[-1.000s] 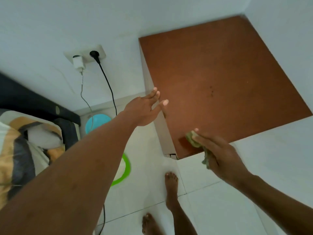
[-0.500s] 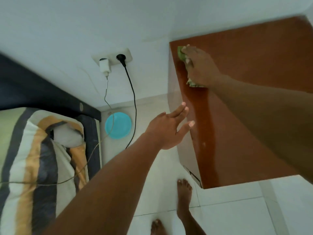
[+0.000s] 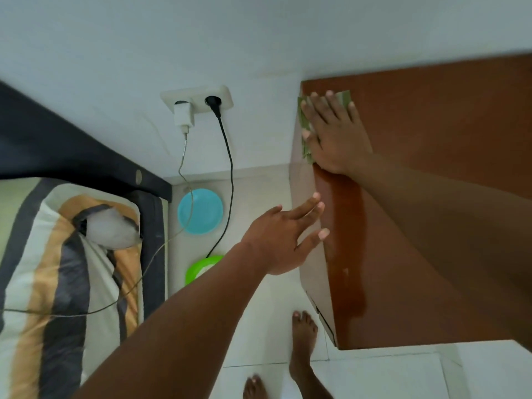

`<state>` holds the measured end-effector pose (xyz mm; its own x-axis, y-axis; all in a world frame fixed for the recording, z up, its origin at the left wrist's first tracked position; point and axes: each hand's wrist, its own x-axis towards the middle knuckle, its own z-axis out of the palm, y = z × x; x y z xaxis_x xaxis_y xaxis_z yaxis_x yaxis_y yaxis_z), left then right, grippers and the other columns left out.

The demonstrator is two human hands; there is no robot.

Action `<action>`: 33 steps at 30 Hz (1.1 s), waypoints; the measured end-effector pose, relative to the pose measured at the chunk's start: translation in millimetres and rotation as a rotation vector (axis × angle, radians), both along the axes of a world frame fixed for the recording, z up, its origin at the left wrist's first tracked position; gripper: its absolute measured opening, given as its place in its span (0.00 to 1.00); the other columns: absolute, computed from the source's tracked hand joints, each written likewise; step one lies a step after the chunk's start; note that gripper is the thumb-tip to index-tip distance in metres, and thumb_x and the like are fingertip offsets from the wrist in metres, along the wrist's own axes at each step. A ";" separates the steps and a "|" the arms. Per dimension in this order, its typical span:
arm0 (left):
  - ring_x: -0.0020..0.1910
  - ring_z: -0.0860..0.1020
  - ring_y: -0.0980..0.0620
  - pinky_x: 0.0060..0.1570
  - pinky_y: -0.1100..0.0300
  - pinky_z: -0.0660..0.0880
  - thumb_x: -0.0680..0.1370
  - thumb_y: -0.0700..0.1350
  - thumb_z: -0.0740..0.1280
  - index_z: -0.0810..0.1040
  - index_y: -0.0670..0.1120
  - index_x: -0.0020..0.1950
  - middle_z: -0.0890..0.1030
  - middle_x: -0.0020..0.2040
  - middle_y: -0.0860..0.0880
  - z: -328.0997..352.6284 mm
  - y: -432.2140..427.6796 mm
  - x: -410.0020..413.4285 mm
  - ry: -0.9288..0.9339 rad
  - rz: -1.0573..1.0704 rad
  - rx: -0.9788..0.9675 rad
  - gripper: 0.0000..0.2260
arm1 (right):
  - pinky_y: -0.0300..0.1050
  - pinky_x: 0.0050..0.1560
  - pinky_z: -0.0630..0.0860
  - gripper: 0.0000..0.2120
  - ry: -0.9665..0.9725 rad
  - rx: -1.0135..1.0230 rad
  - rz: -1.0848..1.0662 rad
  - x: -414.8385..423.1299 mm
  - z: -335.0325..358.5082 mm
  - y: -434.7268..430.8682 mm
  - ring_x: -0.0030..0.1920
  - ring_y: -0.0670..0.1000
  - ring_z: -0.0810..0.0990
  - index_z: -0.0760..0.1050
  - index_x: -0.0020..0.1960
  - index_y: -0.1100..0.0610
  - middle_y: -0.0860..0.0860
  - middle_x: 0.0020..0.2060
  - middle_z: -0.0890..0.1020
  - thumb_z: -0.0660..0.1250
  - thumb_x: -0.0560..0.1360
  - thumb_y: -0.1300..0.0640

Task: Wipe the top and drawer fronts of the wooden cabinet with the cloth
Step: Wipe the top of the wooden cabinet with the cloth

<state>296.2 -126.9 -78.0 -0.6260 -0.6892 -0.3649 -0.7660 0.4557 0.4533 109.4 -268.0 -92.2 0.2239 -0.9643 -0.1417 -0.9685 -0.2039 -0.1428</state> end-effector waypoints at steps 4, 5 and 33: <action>0.76 0.68 0.53 0.79 0.49 0.55 0.79 0.67 0.37 0.51 0.55 0.84 0.46 0.83 0.59 3.9 0.7 -1.2 -0.024 -0.005 0.005 0.35 | 0.63 0.80 0.47 0.29 -0.013 -0.010 -0.015 -9.2 -3.4 51.1 0.83 0.56 0.46 0.48 0.83 0.49 0.49 0.83 0.51 0.44 0.83 0.43; 0.76 0.68 0.52 0.79 0.49 0.56 0.79 0.67 0.37 0.51 0.55 0.84 0.47 0.84 0.58 4.4 1.0 -1.0 -0.023 -0.005 -0.001 0.35 | 0.63 0.80 0.47 0.29 -0.015 -0.010 -0.025 -11.7 -3.6 65.3 0.83 0.55 0.46 0.47 0.83 0.48 0.49 0.83 0.50 0.44 0.84 0.43; 0.81 0.57 0.48 0.79 0.50 0.54 0.86 0.60 0.45 0.50 0.54 0.84 0.44 0.83 0.59 18.9 7.4 -14.7 -0.065 0.076 0.076 0.27 | 0.57 0.50 0.85 0.23 -0.599 -0.187 -0.270 -21.3 51.9 349.9 0.50 0.63 0.85 0.71 0.74 0.58 0.57 0.66 0.80 0.60 0.81 0.69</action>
<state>281.4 -119.5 -59.1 -0.5460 -0.7026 -0.4563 -0.8262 0.3613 0.4323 88.1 81.9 -40.3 -0.0399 -0.9935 0.1063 -0.7537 -0.0399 -0.6560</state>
